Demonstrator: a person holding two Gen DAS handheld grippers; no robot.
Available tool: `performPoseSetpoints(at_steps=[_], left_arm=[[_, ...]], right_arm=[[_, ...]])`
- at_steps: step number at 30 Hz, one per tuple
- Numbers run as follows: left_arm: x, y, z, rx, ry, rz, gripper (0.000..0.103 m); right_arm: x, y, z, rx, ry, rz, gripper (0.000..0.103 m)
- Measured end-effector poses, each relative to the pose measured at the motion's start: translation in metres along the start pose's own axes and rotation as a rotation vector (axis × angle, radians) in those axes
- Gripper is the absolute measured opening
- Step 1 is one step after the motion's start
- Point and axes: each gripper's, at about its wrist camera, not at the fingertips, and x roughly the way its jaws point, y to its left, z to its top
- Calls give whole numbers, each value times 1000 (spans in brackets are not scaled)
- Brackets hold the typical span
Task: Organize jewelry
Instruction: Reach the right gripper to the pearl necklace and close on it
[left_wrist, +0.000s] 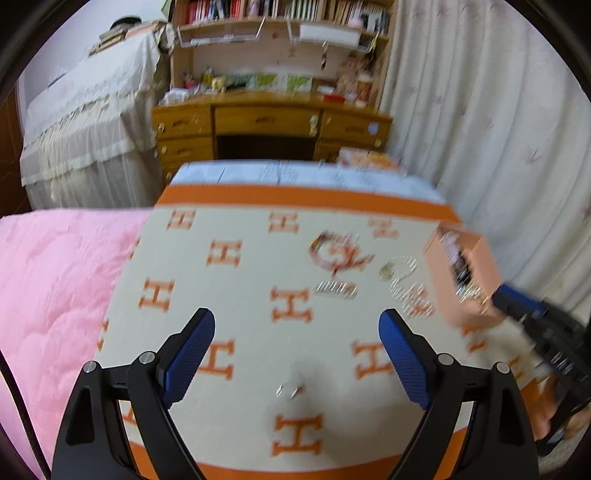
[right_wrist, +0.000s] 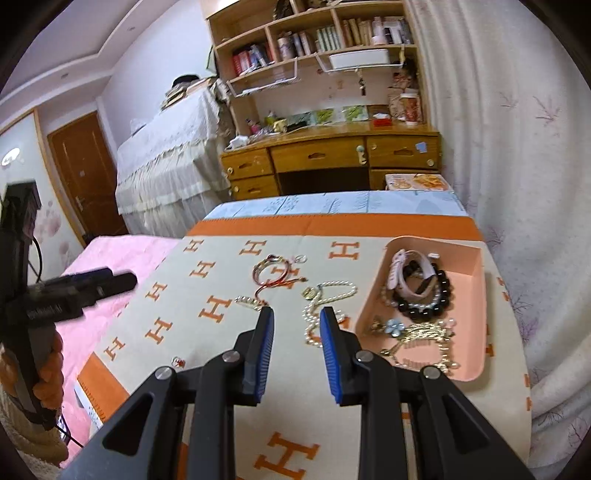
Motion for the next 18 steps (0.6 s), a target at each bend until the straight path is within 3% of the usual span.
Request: performPoseSetpoints(at_steps=[9,18], left_arm=[[45,-4,-50,127,132,9,89],[65,-13,-33,182,130,0,89]], right_arm=[[24,10,-10,-28,77,1,26],[74,13,4,-134,198,-22,26]])
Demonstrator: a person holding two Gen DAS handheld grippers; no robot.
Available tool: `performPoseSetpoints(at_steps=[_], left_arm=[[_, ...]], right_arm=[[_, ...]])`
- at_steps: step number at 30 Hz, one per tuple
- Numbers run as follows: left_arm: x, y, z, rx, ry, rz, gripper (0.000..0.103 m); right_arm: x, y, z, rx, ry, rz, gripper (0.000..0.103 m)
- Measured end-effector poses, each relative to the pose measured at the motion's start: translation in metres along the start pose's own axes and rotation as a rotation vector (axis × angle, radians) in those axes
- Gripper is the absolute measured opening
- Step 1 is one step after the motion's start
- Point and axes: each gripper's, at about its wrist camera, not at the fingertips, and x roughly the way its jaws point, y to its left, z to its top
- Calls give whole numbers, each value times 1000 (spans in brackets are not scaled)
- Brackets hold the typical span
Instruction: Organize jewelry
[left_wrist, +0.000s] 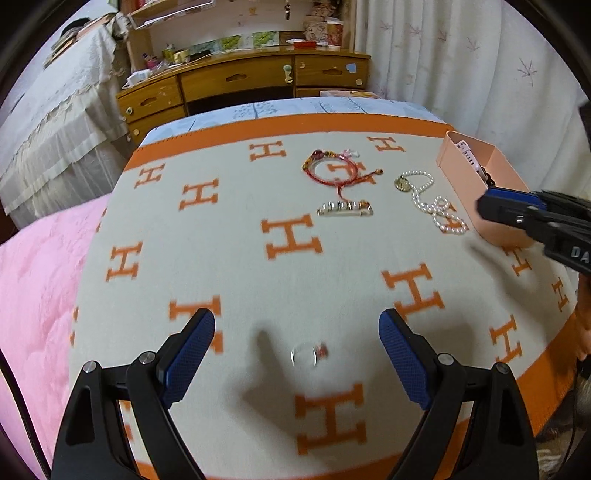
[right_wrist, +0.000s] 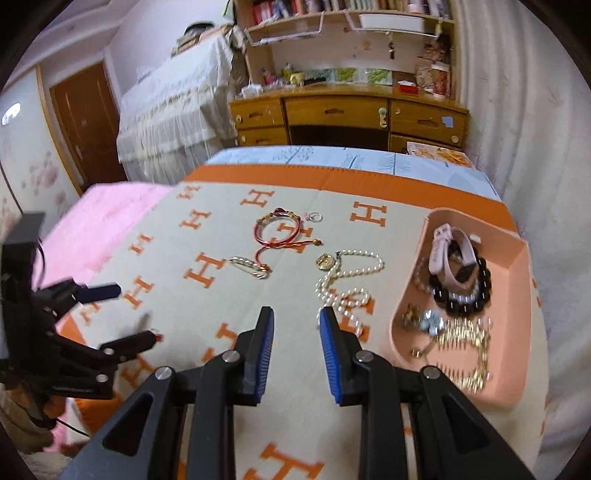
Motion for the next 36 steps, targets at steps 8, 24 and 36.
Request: performPoseSetpoints(at_steps=[8,24,36], left_arm=[[16,3,31,33,8,-71,89],[66,-20,95,376,96,-119,72],[98,-39,114,536,222,-147,48]], right_arm=[[63,7,26,-141,191,-91,26],[95,-21,38,-130,416,22,10],[72,-11,12,-36,421,223,10]])
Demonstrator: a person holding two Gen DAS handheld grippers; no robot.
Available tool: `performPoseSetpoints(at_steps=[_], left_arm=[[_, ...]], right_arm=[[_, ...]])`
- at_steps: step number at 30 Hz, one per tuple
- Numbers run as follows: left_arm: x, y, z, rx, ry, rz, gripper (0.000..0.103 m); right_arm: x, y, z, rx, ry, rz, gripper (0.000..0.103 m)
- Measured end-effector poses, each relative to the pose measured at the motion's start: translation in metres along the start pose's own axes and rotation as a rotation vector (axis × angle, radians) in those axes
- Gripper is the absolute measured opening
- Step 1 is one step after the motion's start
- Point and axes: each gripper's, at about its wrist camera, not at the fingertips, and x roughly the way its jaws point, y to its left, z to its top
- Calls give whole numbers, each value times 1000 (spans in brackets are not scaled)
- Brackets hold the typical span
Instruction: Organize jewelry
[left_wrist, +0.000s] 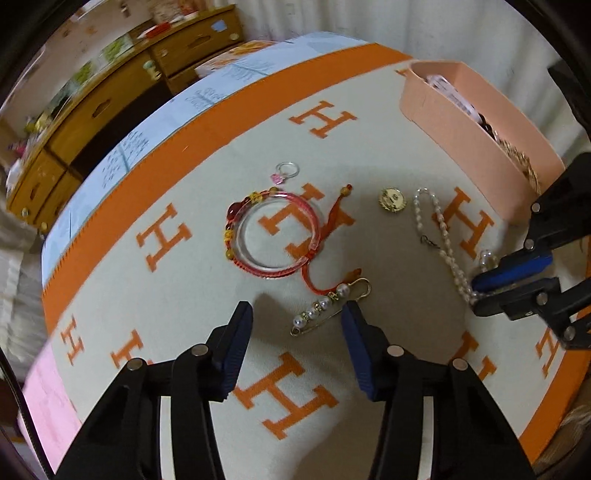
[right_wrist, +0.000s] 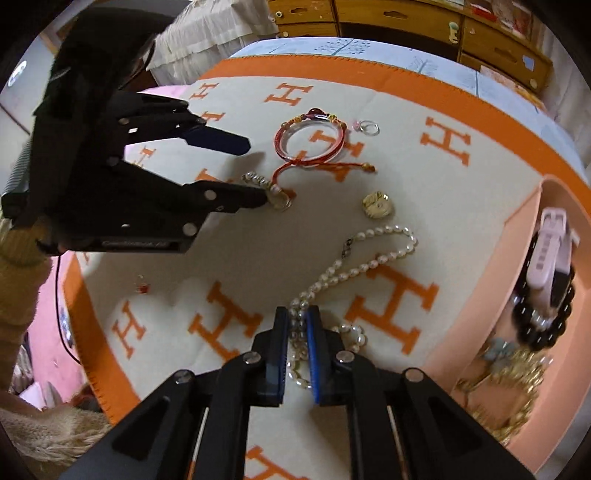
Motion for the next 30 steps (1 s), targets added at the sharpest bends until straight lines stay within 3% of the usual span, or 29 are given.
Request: performPoseSetpoints(at_steps=[2,5,8,9,10,13,14,18,23,27,30], left_arm=[[1,-6,3,59,12,16,46],[2,-13,8,140,38,0,34],[4,-18,12,206,54,7,31],[5,-18,14,216,70,-23,19],[6,-18,16,211,84,-54,13],[9,-19,18,195,109,-55,10],[8,-19,17,178,118,-64,5],[6,-15,10,73,93,-58,5],[2,-11,-6,-112,68,38,5],[-8,-7,-14,-229,69,-14,5],[-25,-15,-17,-239,27,-26,5]], right_arm=[[-1,-4,-3,29,-2,36,10],[-2,-7,-8,51,-3,71,10],[-2,-7,-11,68,-11,87,10],[-2,-9,-11,79,-12,96,10],[-1,-10,-11,89,-14,104,10],[-2,-15,-14,114,-21,127,10],[-2,-16,-15,122,-24,133,10],[-4,-16,-19,144,-50,138,10],[-29,-20,-26,184,-149,177,9],[-59,-24,-28,218,-247,205,9],[-82,-26,-29,239,-321,217,9]])
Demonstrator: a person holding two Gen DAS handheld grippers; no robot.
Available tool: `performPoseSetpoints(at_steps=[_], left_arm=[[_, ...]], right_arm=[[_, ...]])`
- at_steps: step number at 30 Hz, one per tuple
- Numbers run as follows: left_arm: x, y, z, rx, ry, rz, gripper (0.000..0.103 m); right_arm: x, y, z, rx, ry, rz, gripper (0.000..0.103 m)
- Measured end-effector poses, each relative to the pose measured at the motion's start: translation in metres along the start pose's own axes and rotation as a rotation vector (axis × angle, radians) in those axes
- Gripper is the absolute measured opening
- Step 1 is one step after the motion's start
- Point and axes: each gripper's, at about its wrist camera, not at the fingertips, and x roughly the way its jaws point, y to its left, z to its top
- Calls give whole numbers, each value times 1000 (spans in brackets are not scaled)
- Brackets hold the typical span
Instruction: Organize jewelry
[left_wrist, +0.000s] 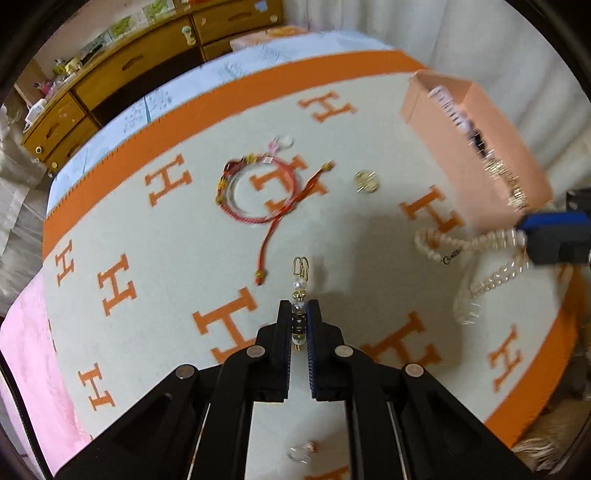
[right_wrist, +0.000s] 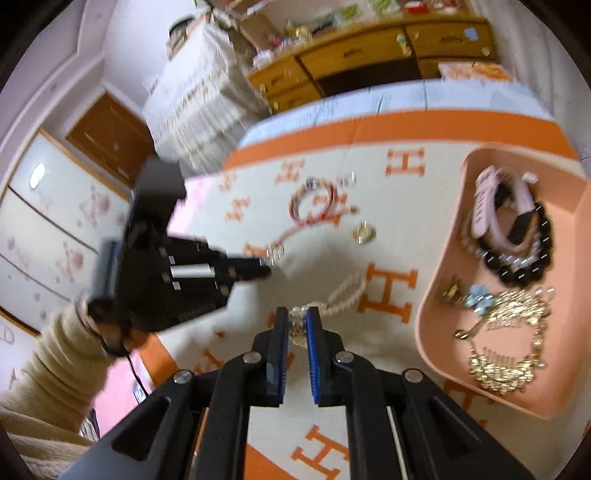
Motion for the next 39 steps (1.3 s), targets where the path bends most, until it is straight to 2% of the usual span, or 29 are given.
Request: performPoseSetpoints(at_steps=[4,8,11,15,20,23,29,31,33,35,36,39], left_arm=[[-27,-16,9,-7,-60,-34,5],[-56,-48,24,-5,-143,-81,5],[-76,-75,37,-6,-220,-164,5],[-81,-105,55,6,-281,-210,5],[-58,-134,71,5,-261,-240,5],[-36,-143,77,1,-223,-266,5],[-7,-160,77,9,-173,-272,5],[-6,-165,75,24,-167,-258,10],[-6,-171,72,49,-173,-224,30],[-11,-171,68,62,-191,-203,46],[-15,-170,66,64,-208,-188,50],[-24,-159,61,55,-224,-171,51]], right_arm=[[-31,2,4,18,-108,19,9],[-67,3,10,32,-228,21,9],[-92,2,12,34,-324,-19,9],[-110,-11,9,60,-400,-85,9],[-116,-36,3,119,-455,-166,9],[-114,-53,2,137,-460,-228,9],[-101,-86,6,185,-459,-342,10],[-97,-90,6,194,-455,-373,11],[-92,-93,6,199,-437,-387,11],[-86,-92,6,189,-410,-376,11],[-84,-89,6,183,-404,-373,11],[-79,-84,4,164,-384,-368,11]])
